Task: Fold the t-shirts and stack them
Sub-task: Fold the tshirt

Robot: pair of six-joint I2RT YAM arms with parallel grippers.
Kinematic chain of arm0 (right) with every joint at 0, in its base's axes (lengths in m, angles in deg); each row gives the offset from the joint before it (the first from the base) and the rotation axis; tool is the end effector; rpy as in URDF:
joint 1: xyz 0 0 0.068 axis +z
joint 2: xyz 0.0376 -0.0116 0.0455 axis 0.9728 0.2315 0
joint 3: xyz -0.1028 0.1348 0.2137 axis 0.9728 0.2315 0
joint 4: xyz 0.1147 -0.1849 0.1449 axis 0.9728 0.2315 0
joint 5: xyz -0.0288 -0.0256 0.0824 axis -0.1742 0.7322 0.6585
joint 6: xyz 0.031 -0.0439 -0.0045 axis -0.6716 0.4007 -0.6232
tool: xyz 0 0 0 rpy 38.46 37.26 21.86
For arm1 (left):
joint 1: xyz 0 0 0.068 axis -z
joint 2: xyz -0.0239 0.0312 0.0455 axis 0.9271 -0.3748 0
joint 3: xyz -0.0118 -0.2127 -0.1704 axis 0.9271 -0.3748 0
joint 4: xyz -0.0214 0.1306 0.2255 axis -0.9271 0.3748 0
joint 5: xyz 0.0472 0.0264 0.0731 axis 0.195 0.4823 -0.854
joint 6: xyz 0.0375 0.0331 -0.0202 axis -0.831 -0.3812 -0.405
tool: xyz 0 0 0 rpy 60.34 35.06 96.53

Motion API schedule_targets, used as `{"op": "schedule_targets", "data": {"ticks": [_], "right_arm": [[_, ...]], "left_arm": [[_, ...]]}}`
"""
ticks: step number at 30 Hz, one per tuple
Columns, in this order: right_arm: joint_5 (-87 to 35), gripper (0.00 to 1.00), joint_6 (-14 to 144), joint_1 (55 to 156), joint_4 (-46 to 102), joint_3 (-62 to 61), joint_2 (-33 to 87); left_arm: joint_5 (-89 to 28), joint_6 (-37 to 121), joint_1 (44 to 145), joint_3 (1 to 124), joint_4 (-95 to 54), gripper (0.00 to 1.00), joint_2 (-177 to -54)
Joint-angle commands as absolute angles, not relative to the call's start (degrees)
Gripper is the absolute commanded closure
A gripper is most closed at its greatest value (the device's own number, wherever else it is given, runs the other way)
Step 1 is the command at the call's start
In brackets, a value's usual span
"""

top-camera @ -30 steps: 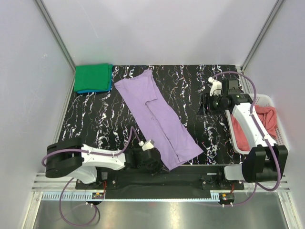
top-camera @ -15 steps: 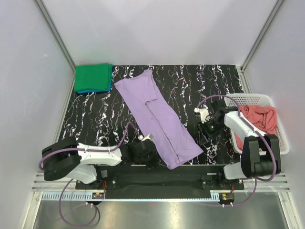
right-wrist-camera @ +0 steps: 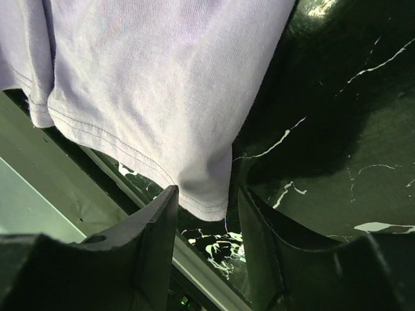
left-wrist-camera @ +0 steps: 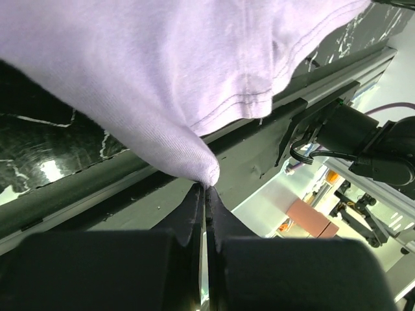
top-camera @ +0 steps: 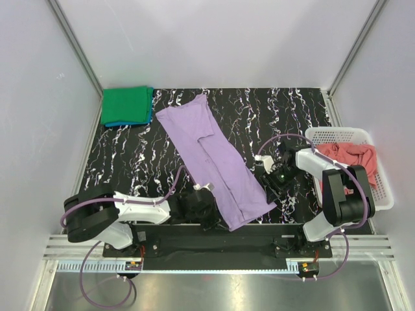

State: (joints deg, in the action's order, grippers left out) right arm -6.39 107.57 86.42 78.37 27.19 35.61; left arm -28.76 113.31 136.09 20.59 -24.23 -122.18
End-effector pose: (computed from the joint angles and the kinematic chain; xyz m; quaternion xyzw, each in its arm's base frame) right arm 0.2311 0.0567 0.1546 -0.3705 0.8972 0.2378 0.0341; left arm 0.0900 -0.2408 0.1403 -0.0883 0.9200 -0.3816 0.0134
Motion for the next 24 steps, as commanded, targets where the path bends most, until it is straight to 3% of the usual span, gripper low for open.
{"op": "schedule_targets", "data": {"ticks": [1, 17, 21, 22, 24], "right_arm": [[-6.32, 0.5, 108.74, 86.9, 78.06, 27.53, 35.24], [-9.66, 0.51, 106.81, 86.81, 78.23, 26.49, 39.81], [-11.59, 0.64, 105.93, 86.9, 78.94, 26.04, 38.85], [-12.12, 0.75, 105.58, 86.81, 78.68, 26.22, 38.59], [-13.7, 0.85, 105.05, 86.81, 78.76, 26.13, 37.8]], "left_arm": [[-27.36, 111.36, 135.67, 22.84, -25.31, 1.0, -121.42], [-27.71, 111.19, 135.49, 23.28, -25.31, 1.0, -120.98], [-27.01, 112.94, 135.23, 21.27, -26.97, 1.0, -120.71], [-26.75, 113.12, 134.97, 21.09, -27.32, 1.0, -120.71], [-26.13, 113.39, 134.26, 20.65, -27.33, 1.0, -120.36]]}}
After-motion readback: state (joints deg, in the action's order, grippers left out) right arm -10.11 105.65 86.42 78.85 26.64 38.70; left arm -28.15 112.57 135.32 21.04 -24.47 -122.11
